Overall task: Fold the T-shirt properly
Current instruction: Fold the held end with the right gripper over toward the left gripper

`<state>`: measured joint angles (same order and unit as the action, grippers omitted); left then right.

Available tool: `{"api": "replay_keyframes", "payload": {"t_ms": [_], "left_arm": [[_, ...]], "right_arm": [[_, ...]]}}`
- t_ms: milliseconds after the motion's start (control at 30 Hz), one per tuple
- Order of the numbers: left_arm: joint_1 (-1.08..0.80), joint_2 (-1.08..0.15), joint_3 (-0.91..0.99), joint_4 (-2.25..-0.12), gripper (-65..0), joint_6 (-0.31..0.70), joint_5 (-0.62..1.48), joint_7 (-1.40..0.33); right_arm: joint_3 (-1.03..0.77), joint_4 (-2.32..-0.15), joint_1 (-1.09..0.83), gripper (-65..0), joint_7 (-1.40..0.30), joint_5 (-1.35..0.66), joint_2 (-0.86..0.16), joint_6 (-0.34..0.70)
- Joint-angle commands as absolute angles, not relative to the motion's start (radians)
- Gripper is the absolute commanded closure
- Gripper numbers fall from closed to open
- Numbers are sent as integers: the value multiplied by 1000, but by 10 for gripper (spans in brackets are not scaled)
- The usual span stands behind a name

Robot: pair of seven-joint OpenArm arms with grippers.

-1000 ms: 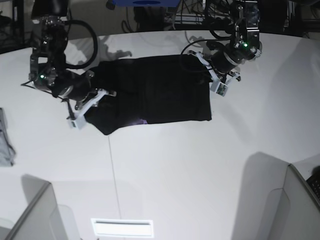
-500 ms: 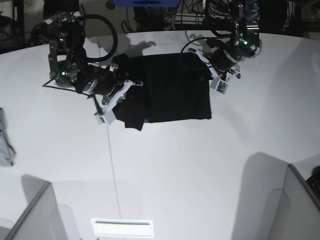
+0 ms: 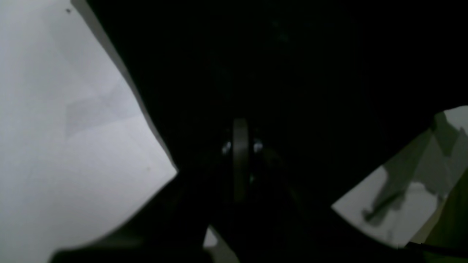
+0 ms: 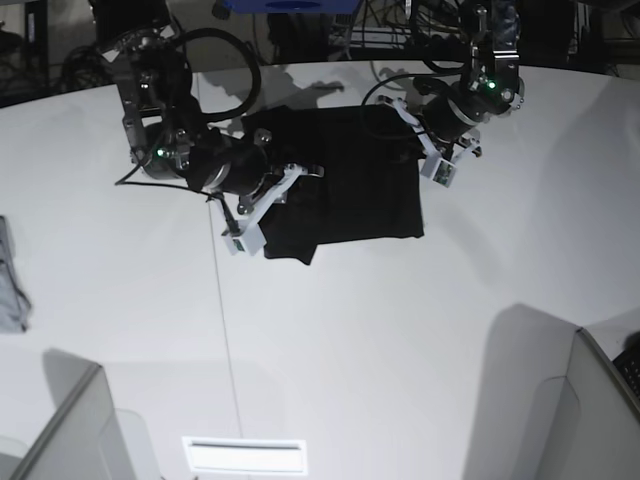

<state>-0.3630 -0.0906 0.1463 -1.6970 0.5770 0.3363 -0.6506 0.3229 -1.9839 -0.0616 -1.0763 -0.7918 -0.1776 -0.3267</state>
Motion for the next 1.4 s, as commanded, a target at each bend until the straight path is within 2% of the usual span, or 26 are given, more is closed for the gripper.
{"api": "replay_keyframes", "payload": {"t_ms": [0, 333, 900, 1367], "left_arm": [[-363, -96, 148, -1709, 0, 584, 344, -644], [-363, -96, 147, -1712, 0, 584, 344, -644], [-363, -96, 148, -1715, 0, 584, 344, -644], [-377, -96, 148, -1716, 0, 584, 344, -642]], "right_arm": [[321, -2005, -47, 0, -1064, -806, -173, -329], [438, -1979, -36, 0, -966, -806, -173, -329], [509, -1928, -12, 0, -923, -806, -151, -328], [521, -1804, 15, 0, -855, -806, -139, -328]]}}
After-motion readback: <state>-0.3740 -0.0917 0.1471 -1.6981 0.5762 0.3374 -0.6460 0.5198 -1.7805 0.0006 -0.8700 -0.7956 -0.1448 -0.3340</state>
